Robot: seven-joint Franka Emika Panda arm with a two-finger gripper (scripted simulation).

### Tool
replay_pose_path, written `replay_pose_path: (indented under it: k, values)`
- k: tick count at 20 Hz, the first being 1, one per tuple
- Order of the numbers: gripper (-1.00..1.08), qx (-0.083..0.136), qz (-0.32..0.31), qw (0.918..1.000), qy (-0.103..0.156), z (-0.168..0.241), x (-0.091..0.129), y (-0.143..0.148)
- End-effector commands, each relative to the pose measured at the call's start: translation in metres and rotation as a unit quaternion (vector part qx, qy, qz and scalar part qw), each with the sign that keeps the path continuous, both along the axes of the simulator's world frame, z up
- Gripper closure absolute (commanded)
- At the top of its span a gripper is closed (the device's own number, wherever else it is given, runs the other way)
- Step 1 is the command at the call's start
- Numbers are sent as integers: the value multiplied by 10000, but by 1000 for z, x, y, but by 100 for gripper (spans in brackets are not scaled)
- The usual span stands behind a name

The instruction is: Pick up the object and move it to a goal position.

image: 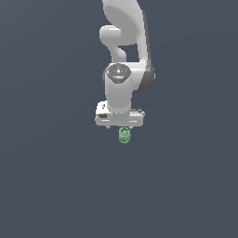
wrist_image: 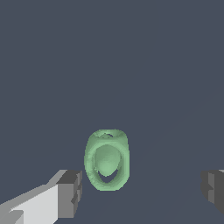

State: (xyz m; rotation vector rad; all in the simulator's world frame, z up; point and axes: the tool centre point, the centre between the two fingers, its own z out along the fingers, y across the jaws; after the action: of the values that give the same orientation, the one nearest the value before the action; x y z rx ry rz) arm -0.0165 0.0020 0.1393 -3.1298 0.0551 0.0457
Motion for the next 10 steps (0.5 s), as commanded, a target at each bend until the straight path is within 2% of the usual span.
replay_pose_path:
  k: [1,10]
  values:
    - [-92,-16,18,10000,-29,-10,-4,7]
    - [-92,-53,72,9999,-130,-40,-19,28]
